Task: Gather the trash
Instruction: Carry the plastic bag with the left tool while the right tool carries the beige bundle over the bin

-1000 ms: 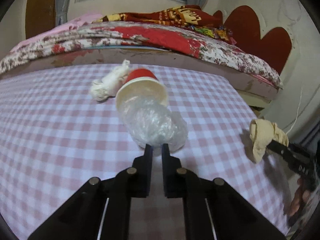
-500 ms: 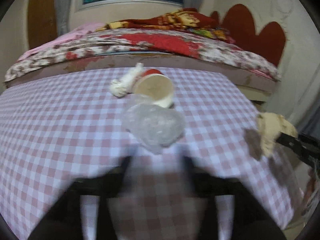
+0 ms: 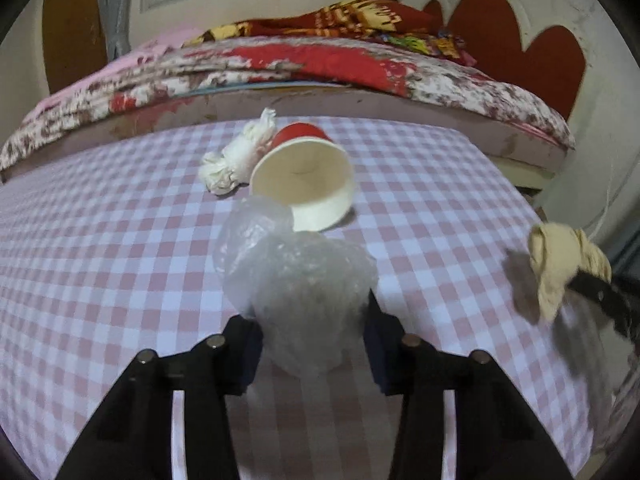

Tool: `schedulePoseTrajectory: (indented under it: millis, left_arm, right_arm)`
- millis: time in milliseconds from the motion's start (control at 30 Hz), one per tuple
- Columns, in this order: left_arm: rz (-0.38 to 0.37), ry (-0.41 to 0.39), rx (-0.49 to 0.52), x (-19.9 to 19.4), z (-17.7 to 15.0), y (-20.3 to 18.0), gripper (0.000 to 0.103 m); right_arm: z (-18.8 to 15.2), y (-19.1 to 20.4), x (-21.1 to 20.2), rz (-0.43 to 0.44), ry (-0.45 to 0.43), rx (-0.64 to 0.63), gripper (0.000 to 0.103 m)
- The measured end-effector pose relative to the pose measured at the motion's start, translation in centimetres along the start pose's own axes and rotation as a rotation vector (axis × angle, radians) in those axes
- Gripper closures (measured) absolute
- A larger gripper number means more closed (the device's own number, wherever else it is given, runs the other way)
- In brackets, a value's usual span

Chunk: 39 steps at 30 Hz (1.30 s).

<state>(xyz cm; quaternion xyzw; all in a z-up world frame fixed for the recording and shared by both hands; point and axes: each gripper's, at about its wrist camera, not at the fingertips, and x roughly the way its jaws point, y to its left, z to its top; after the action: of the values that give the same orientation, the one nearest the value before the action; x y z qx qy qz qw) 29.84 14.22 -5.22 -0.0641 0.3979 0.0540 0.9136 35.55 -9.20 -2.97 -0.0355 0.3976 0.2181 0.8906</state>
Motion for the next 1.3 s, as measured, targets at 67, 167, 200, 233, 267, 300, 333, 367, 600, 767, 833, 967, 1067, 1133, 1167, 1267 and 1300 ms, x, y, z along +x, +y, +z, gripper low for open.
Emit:
schedulePoseTrajectory:
  millis: [67, 167, 200, 233, 267, 300, 333, 367, 600, 767, 833, 967, 1067, 1133, 1167, 1267, 1300]
  left_arm:
    - [-0.005, -0.019, 0.021, -1.7, -1.0, -0.7, 0.058]
    - [-0.016, -0.045, 0.052, -3.8, -2.1, -1.7, 0.058]
    - [-0.019, -0.053, 0.061, -4.5, -2.3, -2.0, 0.058]
    - [-0.022, -0.060, 0.068, -5.1, -2.5, -2.4, 0.058]
    - [-0.026, -0.075, 0.081, -6.2, -2.9, -2.9, 0.058]
    - [-0.026, -0.084, 0.088, -6.6, -2.9, -3.3, 0.058]
    - [-0.033, -0.094, 0.092, -7.4, -3.2, -3.6, 0.058]
    - [-0.042, -0.100, 0.094, -8.0, -3.3, -3.9, 0.058]
    - [-0.082, -0.148, 0.122, -11.9, -4.9, -6.0, 0.058]
    - [-0.112, -0.168, 0.130, -13.7, -6.2, -7.3, 0.058]
    - [-0.119, -0.173, 0.140, -14.3, -6.6, -7.9, 0.058]
    - [-0.145, -0.181, 0.163, -15.5, -7.8, -9.4, 0.058]
    - [-0.164, -0.183, 0.184, -16.1, -8.8, -10.9, 0.058]
    - [-0.184, -0.179, 0.202, -16.3, -9.4, -12.2, 0.058]
    - [-0.190, -0.178, 0.208, -16.4, -9.6, -12.6, 0.058]
    - [-0.227, -0.175, 0.245, -16.7, -10.5, -14.7, 0.058]
    - [-0.234, -0.174, 0.257, -16.8, -10.8, -15.4, 0.058]
  right_arm:
    - [-0.2, 0.1, -0.7, -0.001, -0.007, 0.002, 0.068]
    - [-0.7, 0.6, -2.0, -0.001, -0.020, -0.007, 0.068]
    - [-0.9, 0.8, -2.6, 0.000, -0.025, -0.012, 0.068]
    - [-1.1, 1.1, -3.3, 0.000, -0.033, -0.019, 0.068]
    - [-1.4, 1.4, -4.1, -0.003, -0.042, -0.027, 0.068]
    - [-1.6, 1.6, -4.7, -0.006, -0.049, -0.032, 0.068]
    - [-2.0, 1.8, -5.7, -0.006, -0.059, -0.037, 0.068]
    - [-2.2, 1.9, -6.3, -0.006, -0.067, -0.036, 0.068]
    - [-4.6, 2.3, -12.0, -0.008, -0.130, -0.032, 0.068]
    - [-6.3, 1.9, -15.5, -0.018, -0.166, -0.024, 0.068]
    - [-7.0, 1.7, -16.6, -0.023, -0.176, -0.022, 0.068]
    - [-8.5, 0.8, -18.8, -0.036, -0.196, -0.007, 0.068]
    - [-9.8, -0.1, -20.0, -0.051, -0.206, 0.008, 0.068]
    - [-10.7, -0.9, -20.8, -0.063, -0.208, 0.019, 0.068]
    - [-11.2, -1.5, -21.3, -0.075, -0.210, 0.026, 0.068]
    - [-13.0, -3.3, -22.6, -0.103, -0.217, 0.062, 0.068]
    - [-13.6, -4.0, -22.9, -0.123, -0.217, 0.075, 0.068]
